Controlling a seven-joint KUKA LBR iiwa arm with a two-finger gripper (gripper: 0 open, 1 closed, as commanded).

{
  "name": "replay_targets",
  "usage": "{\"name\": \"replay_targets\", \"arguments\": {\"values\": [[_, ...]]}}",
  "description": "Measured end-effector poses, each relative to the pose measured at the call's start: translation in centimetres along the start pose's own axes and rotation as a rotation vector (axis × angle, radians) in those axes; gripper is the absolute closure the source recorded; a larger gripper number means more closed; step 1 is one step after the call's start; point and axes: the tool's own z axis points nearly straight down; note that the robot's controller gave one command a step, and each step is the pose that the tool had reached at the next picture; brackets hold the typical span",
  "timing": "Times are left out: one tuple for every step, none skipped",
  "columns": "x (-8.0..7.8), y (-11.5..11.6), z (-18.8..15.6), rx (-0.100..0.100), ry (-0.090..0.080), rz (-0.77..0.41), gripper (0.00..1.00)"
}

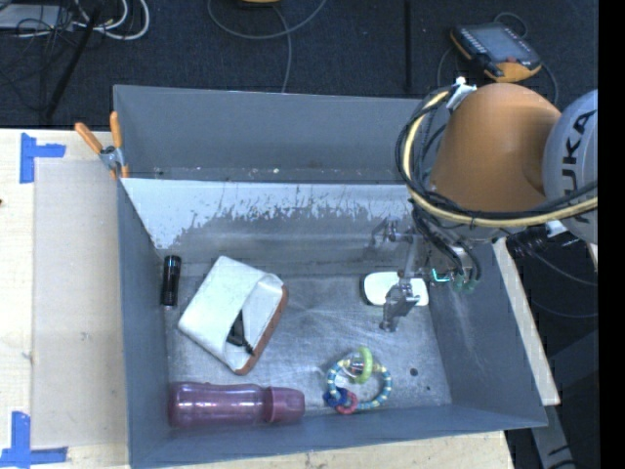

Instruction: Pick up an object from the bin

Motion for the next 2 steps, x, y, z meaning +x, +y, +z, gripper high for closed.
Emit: {"name": "replay_targets", "arguments": {"values": [[0.0,0.0,0.0,0.000,0.000,0.000,0.00],[1.8,-0.2,3.9,0.001,-0.003,-0.151,0.00]]}}
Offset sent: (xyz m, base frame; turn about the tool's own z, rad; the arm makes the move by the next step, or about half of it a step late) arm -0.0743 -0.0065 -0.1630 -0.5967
